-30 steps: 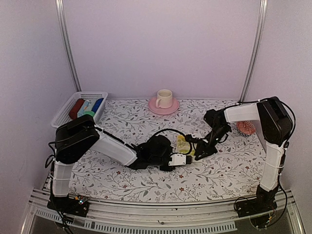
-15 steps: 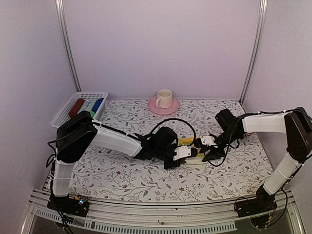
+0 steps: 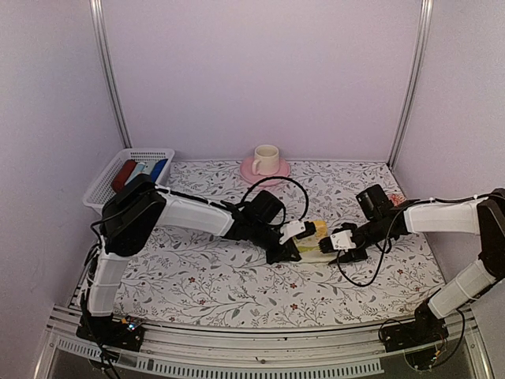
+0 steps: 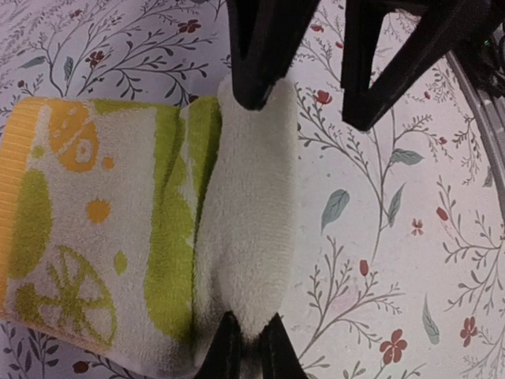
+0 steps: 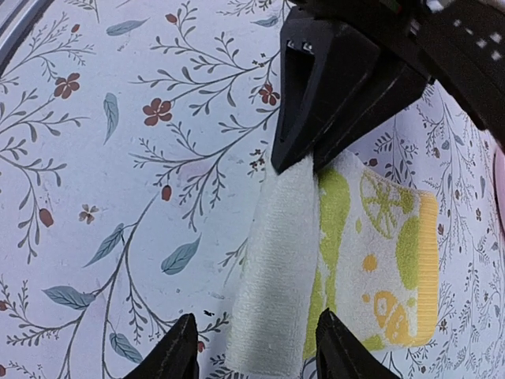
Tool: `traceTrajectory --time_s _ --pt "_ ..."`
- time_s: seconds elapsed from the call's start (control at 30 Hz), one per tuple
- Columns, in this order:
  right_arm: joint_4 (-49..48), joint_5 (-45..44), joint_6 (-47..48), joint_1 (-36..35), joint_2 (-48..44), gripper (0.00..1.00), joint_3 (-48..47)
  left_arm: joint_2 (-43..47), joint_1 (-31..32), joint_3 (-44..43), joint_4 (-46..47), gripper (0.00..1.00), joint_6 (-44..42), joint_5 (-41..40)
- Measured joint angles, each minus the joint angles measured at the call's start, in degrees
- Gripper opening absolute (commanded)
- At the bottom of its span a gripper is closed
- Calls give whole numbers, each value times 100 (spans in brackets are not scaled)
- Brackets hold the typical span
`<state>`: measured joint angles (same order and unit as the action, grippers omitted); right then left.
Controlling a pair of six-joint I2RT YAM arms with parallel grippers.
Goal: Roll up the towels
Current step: Roll the towel at the center of the board.
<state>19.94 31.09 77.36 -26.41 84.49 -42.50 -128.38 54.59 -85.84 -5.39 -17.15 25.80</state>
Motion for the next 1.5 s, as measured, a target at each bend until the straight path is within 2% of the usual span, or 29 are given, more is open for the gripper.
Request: traceTrajectory --time_s 0.17,0.5,0.6,0.67,0.87,1.03,1.23,1.5 --pt "-328 -197 24 -227 2 51 127 -297 -107 -455 -291 3 195 424" --pt "-916 -789 -81 -507 273 45 197 -496 -267 -761 -566 4 448 960" --pt "-994 -920 -133 -535 372 39 199 -540 -282 -831 -625 4 503 1021" --pt "-1034 -1001 -162 -566 402 30 197 -575 -295 -883 -660 5 529 1069" --pt "-1115 -1189 -264 -660 568 12 181 -603 -323 -907 -675 17 588 1150" --pt "-1010 -1257 -426 -667 789 8 -4 -555 -323 -787 -535 31 595 1117" --pt "-903 -1215 -603 -664 828 7 -170 -122 -323 -103 -70 50 549 894" --pt "-146 -612 -761 -450 944 7 -710 894 -321 1397 745 58 251 151"
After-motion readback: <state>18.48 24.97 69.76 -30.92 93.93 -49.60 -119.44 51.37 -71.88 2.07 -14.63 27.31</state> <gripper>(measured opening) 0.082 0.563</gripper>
